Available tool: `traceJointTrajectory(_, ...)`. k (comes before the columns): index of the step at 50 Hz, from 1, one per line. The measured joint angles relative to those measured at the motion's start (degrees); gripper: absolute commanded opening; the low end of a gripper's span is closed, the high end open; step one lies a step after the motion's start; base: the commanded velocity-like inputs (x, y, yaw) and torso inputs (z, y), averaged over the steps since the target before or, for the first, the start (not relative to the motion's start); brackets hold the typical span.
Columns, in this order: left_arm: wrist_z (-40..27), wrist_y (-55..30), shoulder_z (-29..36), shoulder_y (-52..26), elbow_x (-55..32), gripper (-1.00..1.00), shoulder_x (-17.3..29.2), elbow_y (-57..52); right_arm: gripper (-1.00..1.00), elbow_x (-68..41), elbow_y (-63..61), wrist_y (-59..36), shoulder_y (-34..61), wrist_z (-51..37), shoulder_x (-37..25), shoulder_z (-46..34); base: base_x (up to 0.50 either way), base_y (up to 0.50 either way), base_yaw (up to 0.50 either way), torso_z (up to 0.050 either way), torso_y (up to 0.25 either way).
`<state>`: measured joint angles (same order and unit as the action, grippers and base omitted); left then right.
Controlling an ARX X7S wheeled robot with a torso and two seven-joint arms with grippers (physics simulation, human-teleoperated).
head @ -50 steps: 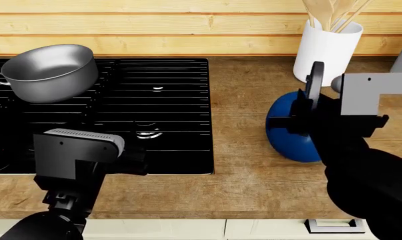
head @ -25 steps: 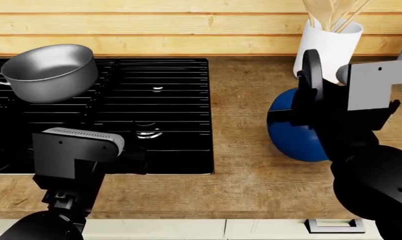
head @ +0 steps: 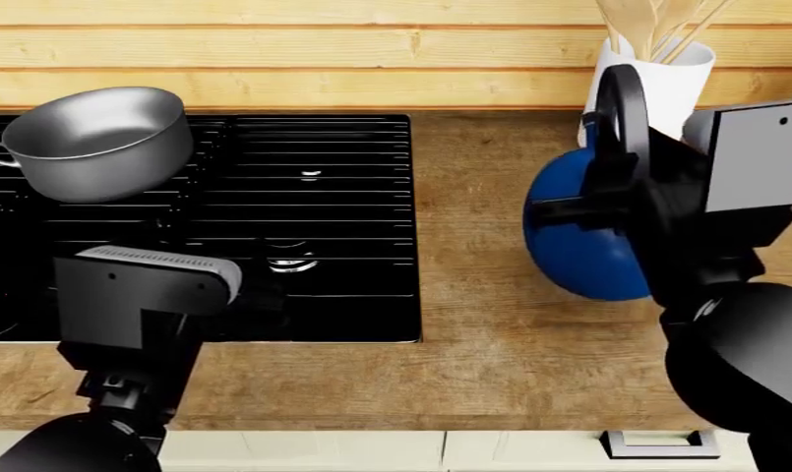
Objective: Pick the kettle from the counter and place it on a stove burner. Then turn the burner on.
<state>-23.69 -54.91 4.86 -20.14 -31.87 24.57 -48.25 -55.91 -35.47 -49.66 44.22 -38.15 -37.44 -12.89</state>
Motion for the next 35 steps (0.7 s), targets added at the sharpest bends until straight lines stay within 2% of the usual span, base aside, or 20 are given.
traceJointTrajectory(4, -0.09, -0.02, -0.07, -0.07, -0.22, 1.00, 0.07, -0.13, -1.00, 1.09, -0.22, 1.08, -0.04, 0.42, -0.03, -0.10, 0.00, 0.14, 0.00, 0.000, 0.000)
traceJointTrajectory(35, -1.28, 0.66, 0.29, -1.47, -0.04, 1.00, 0.15, 0.33, -1.00, 4.98, 0.12, 6.05, 0.19, 3.21, 0.92, -1.51, 0.00, 0.50, 0.00, 0.000, 0.001)
